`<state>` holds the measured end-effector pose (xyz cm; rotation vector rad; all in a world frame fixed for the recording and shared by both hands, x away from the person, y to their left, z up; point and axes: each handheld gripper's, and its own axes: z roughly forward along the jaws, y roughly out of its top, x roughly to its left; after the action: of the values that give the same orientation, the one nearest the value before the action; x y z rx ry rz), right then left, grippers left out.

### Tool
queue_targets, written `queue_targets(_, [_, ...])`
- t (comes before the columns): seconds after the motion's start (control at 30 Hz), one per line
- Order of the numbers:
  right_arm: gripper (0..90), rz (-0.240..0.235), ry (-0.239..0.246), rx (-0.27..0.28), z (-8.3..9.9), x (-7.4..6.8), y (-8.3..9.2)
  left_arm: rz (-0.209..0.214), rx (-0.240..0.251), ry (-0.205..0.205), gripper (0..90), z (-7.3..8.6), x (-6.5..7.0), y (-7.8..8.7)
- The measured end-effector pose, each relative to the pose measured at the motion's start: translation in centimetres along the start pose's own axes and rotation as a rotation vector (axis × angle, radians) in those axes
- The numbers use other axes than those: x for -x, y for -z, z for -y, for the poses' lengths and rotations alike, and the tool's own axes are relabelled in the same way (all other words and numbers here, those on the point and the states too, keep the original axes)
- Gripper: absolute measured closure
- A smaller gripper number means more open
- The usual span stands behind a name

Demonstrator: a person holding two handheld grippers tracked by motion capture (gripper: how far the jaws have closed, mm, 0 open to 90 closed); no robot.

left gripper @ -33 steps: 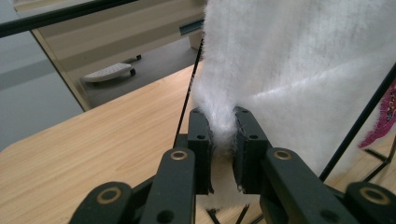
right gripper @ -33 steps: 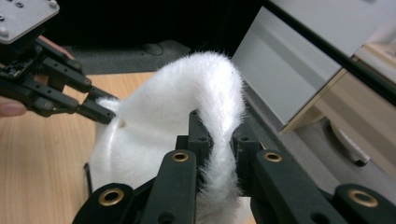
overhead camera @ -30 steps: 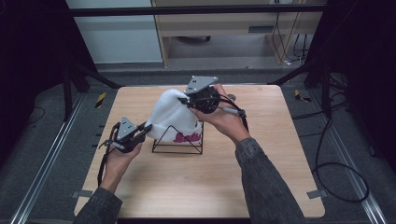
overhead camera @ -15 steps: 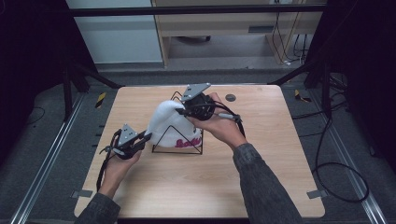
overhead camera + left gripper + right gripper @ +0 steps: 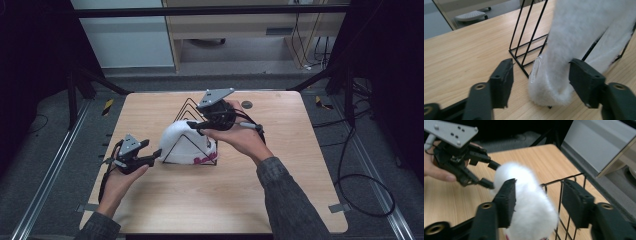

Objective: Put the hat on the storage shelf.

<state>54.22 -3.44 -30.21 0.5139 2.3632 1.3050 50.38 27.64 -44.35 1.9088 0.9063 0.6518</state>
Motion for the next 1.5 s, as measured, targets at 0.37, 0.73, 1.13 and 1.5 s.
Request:
queue_targets(0.37, [14.0, 0.201, -0.104, 0.006, 3.1, 1.6, 4.1, 0.028, -0.074, 0.034, 7.5, 0.0, -2.0, 2.3])
queue_targets(0.73, [14.9, 0.262, -0.206, -0.091, 13.0, 1.4, 7.3, 0.025, -0.169, -0.003, 5.0, 2.7, -1.6, 2.7])
queue_targets(1.13, [16.5, 0.252, -0.344, -0.188, 22.1, -0.5, 6.8, 0.053, -0.241, -0.002, 4.7, 5.5, -0.8, 1.7])
queue_targets(1.5, [16.1, 0.310, -0.447, -0.193, 25.9, -0.6, 6.1, 0.062, -0.272, 0.022, 4.5, 6.9, -0.4, 0.4])
